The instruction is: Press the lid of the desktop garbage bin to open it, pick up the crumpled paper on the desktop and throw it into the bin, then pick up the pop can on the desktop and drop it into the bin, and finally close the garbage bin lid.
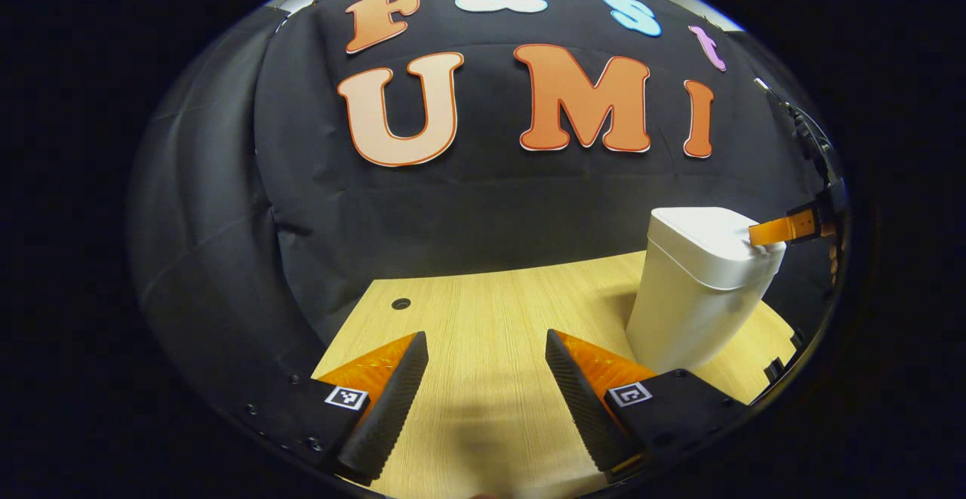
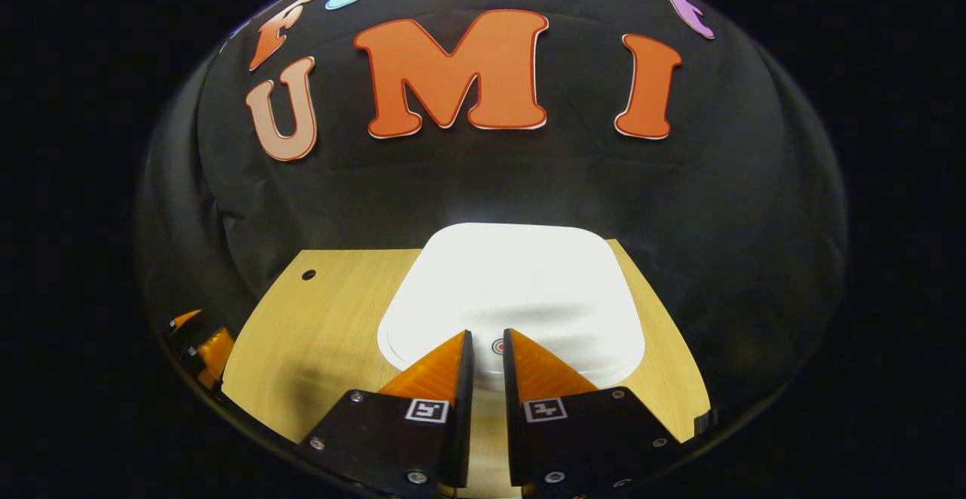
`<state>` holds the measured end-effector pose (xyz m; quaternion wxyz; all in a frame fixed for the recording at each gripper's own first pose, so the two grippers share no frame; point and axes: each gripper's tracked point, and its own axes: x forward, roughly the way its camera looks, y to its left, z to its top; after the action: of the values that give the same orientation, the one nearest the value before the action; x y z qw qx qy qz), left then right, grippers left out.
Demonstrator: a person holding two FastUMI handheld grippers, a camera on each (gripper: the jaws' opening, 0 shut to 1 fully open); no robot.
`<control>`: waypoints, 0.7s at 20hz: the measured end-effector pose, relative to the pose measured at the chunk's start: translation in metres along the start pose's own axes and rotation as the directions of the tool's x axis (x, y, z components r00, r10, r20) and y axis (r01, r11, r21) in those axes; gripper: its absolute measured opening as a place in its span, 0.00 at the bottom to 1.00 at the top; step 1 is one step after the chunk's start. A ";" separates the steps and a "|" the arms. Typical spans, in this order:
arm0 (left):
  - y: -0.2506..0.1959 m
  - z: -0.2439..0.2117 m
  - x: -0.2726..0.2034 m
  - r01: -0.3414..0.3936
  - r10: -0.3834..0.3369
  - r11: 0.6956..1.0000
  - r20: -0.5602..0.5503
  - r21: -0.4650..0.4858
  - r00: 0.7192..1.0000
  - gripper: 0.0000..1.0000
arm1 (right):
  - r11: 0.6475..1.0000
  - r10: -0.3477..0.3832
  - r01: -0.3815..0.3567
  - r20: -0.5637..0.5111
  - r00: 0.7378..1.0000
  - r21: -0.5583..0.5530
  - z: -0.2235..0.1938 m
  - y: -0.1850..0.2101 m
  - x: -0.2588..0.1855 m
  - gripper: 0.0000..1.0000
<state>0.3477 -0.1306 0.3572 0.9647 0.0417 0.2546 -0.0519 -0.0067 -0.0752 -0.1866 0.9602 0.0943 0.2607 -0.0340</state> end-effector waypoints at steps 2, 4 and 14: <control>0.000 0.007 0.000 0.005 -0.004 1.000 0.015 -0.004 1.000 1.00 | 0.999 0.030 -0.029 0.033 0.999 -0.041 0.003 0.005 -0.002 0.22; 0.003 0.011 -0.001 0.001 -0.001 1.000 0.019 -0.009 1.000 0.99 | 0.995 0.063 -0.060 0.046 0.997 -0.075 0.001 0.009 -0.004 0.27; 0.008 0.047 -0.009 -0.009 0.009 1.000 0.099 0.001 0.995 1.00 | 0.990 0.102 -0.085 0.153 0.983 -0.116 0.007 0.035 -0.012 0.53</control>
<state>0.3637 -0.1268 0.4027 0.9764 0.0408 0.2063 -0.0496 -0.0096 -0.0420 -0.1688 0.9821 0.0509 0.1802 0.0180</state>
